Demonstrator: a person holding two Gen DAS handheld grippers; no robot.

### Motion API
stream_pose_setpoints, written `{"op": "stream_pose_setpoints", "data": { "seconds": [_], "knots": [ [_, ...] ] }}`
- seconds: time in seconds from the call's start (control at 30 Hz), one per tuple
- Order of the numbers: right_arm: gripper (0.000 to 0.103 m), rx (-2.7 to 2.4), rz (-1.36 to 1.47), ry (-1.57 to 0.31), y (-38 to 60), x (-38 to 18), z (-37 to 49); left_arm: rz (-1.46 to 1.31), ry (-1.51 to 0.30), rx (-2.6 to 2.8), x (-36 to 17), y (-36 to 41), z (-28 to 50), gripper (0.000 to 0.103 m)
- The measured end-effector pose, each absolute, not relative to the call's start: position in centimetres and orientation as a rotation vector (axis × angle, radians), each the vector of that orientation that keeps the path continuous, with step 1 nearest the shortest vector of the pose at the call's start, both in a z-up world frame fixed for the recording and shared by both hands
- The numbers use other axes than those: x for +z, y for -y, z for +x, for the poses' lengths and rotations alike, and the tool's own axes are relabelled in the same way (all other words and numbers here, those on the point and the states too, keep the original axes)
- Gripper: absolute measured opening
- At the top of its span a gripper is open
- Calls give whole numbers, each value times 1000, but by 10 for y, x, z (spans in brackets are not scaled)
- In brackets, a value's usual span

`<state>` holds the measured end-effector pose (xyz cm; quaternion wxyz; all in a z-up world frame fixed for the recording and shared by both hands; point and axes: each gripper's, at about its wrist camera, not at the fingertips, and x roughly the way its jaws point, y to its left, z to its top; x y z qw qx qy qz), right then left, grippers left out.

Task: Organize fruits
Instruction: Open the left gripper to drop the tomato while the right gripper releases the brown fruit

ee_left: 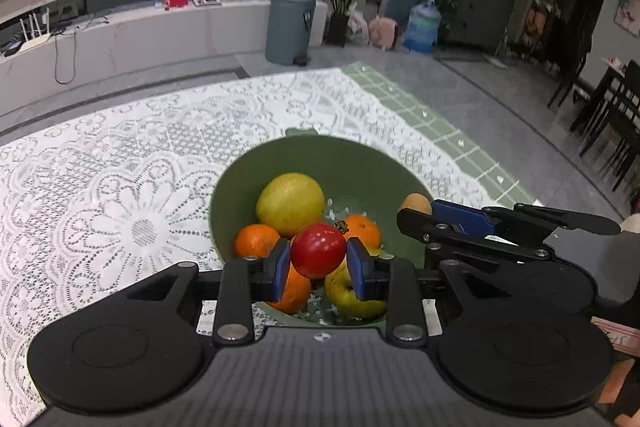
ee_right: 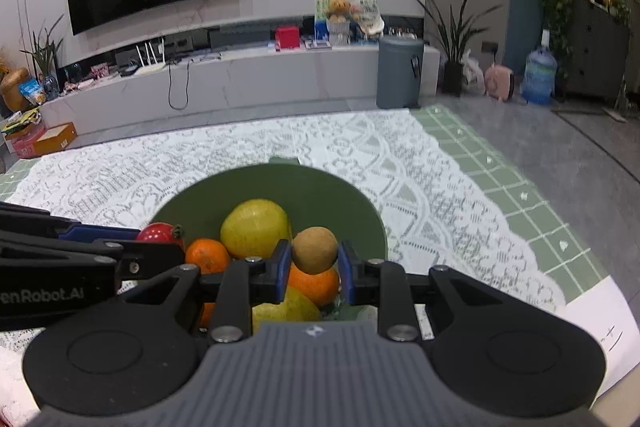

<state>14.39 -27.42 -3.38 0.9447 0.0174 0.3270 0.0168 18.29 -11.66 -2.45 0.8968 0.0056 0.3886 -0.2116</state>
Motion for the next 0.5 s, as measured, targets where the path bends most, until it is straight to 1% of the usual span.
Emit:
{"op": "stream_pose_setpoints", "data": {
  "seconds": [0.5],
  "knots": [
    [22,18,68,-758,277,-51,155,63,-898,-418,-50,126,200,34]
  ]
}}
